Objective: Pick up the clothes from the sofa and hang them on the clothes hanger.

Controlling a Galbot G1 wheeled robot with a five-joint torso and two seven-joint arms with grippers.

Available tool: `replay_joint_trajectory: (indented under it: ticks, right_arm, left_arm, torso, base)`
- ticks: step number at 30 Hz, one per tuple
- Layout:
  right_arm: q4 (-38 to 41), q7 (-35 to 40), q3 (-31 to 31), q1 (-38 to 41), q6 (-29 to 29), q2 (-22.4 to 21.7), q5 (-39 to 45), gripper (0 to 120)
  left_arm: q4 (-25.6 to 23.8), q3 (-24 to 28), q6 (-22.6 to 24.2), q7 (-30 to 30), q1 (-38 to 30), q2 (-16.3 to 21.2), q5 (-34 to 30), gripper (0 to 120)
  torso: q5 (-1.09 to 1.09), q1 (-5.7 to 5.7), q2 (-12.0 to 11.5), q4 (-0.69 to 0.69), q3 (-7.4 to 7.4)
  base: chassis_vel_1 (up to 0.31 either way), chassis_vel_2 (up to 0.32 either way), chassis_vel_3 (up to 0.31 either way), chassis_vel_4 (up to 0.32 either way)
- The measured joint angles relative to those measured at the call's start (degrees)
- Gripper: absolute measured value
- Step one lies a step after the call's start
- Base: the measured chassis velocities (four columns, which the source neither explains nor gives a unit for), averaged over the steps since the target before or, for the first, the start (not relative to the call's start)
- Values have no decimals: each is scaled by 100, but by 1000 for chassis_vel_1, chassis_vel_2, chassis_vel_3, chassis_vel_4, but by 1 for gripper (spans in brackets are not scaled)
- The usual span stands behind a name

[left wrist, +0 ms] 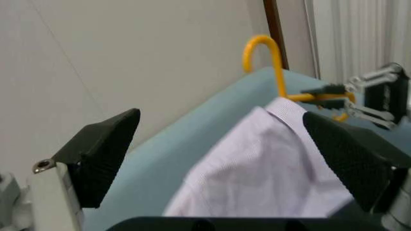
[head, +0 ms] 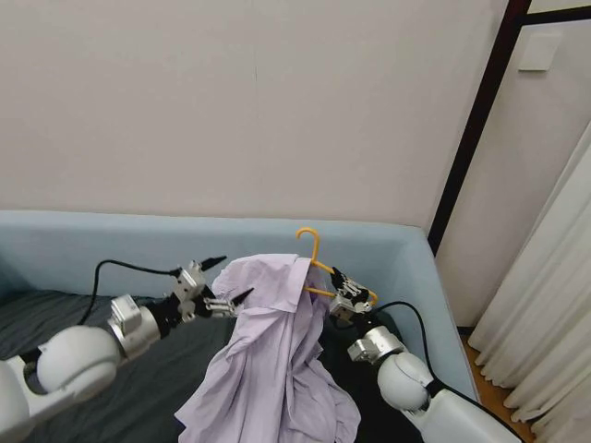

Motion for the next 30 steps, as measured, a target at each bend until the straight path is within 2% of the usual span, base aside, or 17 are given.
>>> replay_joint_trajectory:
  ticks: [1,2,3,5,7,9,10,13,15,16,18,21,23,27,29,30]
  right_arm:
    - [1,-2,-4,0,1,-3,-9,4]
    - [5,-4,-3,-27,23,-14,-76,4]
    - [9,-5,4,-61,37,-29,-113,4]
    - [12,-5,10,-75,41,-36,-124,4]
    - [54,-6,67,-141,58,-77,-168,4]
    - [106,-5,125,-169,65,-115,-176,4]
    - [106,-5,125,-169,65,-115,-176,4]
    - [171,1,203,-183,74,-156,-189,4]
    - [192,1,226,-195,79,-171,-195,4]
    - [236,2,277,-234,92,-199,-210,4]
    - [253,3,309,-263,101,-215,-223,4]
    - [298,-2,436,-389,185,-246,-330,4]
    - [303,-5,446,-402,190,-246,-340,4]
    - [366,-62,552,-491,247,-265,-437,4]
    - [367,-63,554,-492,248,-268,-439,4]
    - [375,-71,560,-488,254,-302,-453,4]
  left_arm:
    - [119,101,-13,133,-181,-68,-56,100]
    - [709,735,-182,1012,-1100,-393,-400,100]
    - [1108,1136,-290,1635,-1641,-589,-560,100]
    - [1236,1270,-313,1823,-1801,-651,-587,100]
    - [1904,2120,-389,2635,-2671,-1039,-668,100]
    - [2424,2756,-314,3163,-3371,-1364,-758,100]
    - [2424,2756,-314,3163,-3371,-1364,-758,100]
    - [3048,3303,-68,3852,-3973,-1830,-817,97]
    - [3186,3399,-25,3954,-4076,-1956,-818,97]
    - [3433,3554,48,4169,-4239,-2186,-817,96]
    - [3572,3643,81,4275,-4320,-2314,-809,96]
    - [4044,3941,220,4609,-4550,-2759,-732,94]
    - [4104,3976,242,4653,-4573,-2806,-731,94]
    - [4564,4150,390,4970,-4654,-3121,-750,95]
    - [4589,4154,396,4996,-4656,-3133,-750,95]
    - [4846,4181,429,5314,-4661,-3262,-663,95]
  torso:
    - [2,0,0,-1,0]
    - [6,0,0,-10,0]
    - [9,1,0,-12,1]
    - [8,1,0,-13,0]
    - [6,1,-1,-13,1]
    - [8,1,-1,-10,1]
    - [8,1,-1,-10,1]
    - [6,1,-1,-7,1]
    - [7,1,-1,-4,1]
    - [9,1,-1,-6,0]
    - [10,1,-1,-7,1]
    - [9,1,-1,-11,1]
    - [9,1,-1,-11,1]
    - [8,1,-1,-7,0]
    - [7,1,-1,-7,0]
    - [7,0,-1,-7,0]
  base:
    - [0,0,0,0]
    - [0,0,0,0]
    - [0,0,0,0]
    - [0,0,0,0]
    - [0,0,0,0]
    - [0,0,0,0]
    - [0,0,0,0]
    - [0,0,0,0]
    - [0,0,0,0]
    - [0,0,0,0]
    - [0,0,0,0]
    - [0,0,0,0]
    - [0,0,0,0]
    - [0,0,0,0]
    - [0,0,0,0]
    - [0,0,0,0]
